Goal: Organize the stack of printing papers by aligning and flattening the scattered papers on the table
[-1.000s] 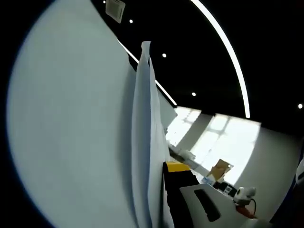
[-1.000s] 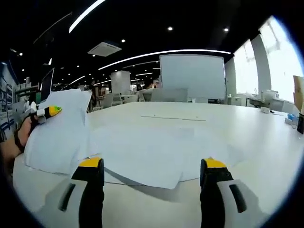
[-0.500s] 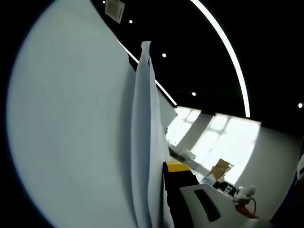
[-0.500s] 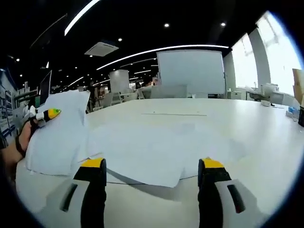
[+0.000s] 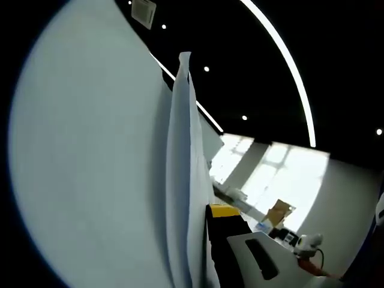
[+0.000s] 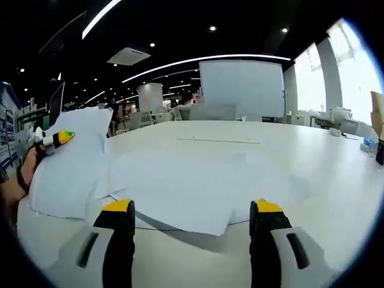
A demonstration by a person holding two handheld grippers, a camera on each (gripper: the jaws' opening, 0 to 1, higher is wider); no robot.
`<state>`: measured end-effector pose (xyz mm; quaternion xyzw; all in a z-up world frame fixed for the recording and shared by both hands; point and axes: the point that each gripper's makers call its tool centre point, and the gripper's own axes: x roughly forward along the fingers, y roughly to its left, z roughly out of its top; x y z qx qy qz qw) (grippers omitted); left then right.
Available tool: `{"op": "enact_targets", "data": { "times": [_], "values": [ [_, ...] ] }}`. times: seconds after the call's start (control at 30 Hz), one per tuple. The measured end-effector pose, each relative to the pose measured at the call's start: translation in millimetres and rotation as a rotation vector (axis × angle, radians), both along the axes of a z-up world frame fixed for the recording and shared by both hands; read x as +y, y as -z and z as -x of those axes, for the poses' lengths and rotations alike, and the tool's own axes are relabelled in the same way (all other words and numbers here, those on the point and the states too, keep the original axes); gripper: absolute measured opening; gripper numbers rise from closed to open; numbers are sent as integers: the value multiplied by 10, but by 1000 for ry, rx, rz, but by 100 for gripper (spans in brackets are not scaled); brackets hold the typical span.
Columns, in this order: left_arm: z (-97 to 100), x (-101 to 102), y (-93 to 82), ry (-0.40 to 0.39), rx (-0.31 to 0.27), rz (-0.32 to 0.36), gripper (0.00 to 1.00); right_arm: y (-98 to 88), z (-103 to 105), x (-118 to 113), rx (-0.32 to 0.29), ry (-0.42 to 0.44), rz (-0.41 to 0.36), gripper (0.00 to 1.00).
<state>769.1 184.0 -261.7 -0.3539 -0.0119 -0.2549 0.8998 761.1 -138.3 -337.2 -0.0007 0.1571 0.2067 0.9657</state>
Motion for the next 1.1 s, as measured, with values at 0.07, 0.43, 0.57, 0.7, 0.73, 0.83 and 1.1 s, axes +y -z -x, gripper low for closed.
{"op": "enact_targets", "data": {
  "times": [0.07, 0.43, 0.57, 0.7, 0.73, 0.83, 1.1],
  "values": [
    [-1, 0, 1, 1, 0, -1, 6, 2, 1, -3, -1, -1, 3, 73],
    [4, -7, -2, 3, 1, 3, 6, 62, 16, -17, 26, 4, 28, 71],
    [5, -8, -4, 3, 2, 3, 6, 75, 22, -25, 34, 8, 33, 70],
    [3, -5, -4, 3, 2, 3, 6, 72, 23, -24, 37, 13, 32, 69],
    [3, -5, -4, 3, 2, 3, 6, 75, 22, -26, 39, 15, 33, 69],
    [0, 0, -4, 3, 2, 4, 6, 82, 19, -27, 44, 18, 36, 68],
    [-2, 6, -4, 3, 3, 5, 6, 100, 26, -16, 46, 19, 63, 65]
  ]
}}
